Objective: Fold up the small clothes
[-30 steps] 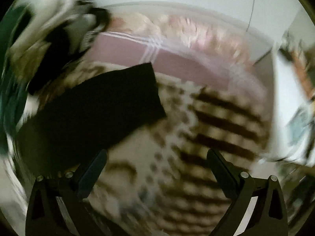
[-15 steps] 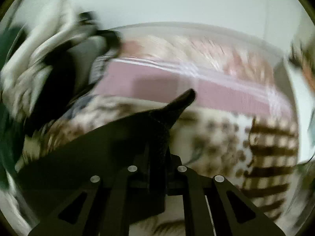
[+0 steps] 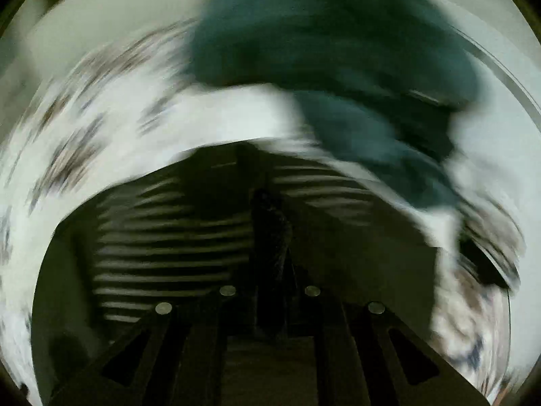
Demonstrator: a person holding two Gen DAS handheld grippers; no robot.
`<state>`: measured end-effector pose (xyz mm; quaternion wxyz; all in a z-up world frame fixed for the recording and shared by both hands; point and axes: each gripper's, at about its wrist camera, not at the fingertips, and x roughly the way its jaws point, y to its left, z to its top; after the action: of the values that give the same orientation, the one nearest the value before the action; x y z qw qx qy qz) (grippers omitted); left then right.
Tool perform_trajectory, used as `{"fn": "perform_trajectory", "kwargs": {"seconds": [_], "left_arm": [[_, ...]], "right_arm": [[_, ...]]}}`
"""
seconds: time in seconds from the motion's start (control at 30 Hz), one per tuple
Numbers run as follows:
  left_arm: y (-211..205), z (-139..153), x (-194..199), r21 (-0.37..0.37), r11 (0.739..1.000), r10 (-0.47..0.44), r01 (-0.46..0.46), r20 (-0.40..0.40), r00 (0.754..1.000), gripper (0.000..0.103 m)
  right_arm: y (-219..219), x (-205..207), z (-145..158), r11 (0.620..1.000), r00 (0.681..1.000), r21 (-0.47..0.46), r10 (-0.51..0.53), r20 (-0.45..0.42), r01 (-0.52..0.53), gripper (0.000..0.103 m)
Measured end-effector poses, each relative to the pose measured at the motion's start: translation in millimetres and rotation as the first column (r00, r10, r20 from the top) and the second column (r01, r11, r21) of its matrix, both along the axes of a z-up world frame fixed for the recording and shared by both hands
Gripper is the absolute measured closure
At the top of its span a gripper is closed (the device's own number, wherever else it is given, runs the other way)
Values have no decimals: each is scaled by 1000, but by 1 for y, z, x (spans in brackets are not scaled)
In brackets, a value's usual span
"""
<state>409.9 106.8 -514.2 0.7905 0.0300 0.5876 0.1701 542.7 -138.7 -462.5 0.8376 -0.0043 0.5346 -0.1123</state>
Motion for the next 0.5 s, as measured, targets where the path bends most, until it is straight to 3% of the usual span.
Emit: {"fn": "perform_trajectory", "kwargs": {"seconds": [0.07, 0.17, 0.23, 0.3, 0.37, 0.4, 0.43, 0.5], "left_arm": [[19, -3, 0, -1, 1000, 25, -25, 1, 1000, 0], [40, -8, -5, -10, 998, 55, -55, -4, 998, 0], [53, -8, -12, -14, 997, 71, -71, -7, 997, 0], [65, -7, -19, -20, 996, 87, -87, -13, 996, 0], [83, -2, -35, -34, 991, 131, -131, -18, 991, 0], [94, 1, -47, -50, 985, 163, -164, -23, 986, 0], [103, 3, -58, -63, 980, 189, -191, -34, 981, 0], [126, 4, -86, -116, 954, 267, -275, -80, 960, 0]], "right_arm": [[83, 29, -36, 990, 989, -37, 133, -70, -136, 94], [148, 39, -75, 964, 962, -95, 234, -140, -249, 94], [157, 33, -97, 963, 950, -71, 243, -197, -261, 91], [145, 21, -98, 966, 946, -27, 248, -211, -259, 88], [122, 6, -83, 967, 949, 109, 248, -196, -230, 72], [109, -4, -74, 965, 954, 160, 236, -183, -208, 46], [84, -19, -65, 958, 962, 229, 216, -169, -175, 29], [46, -48, -52, 947, 968, 295, 182, -173, -126, 21]]}}
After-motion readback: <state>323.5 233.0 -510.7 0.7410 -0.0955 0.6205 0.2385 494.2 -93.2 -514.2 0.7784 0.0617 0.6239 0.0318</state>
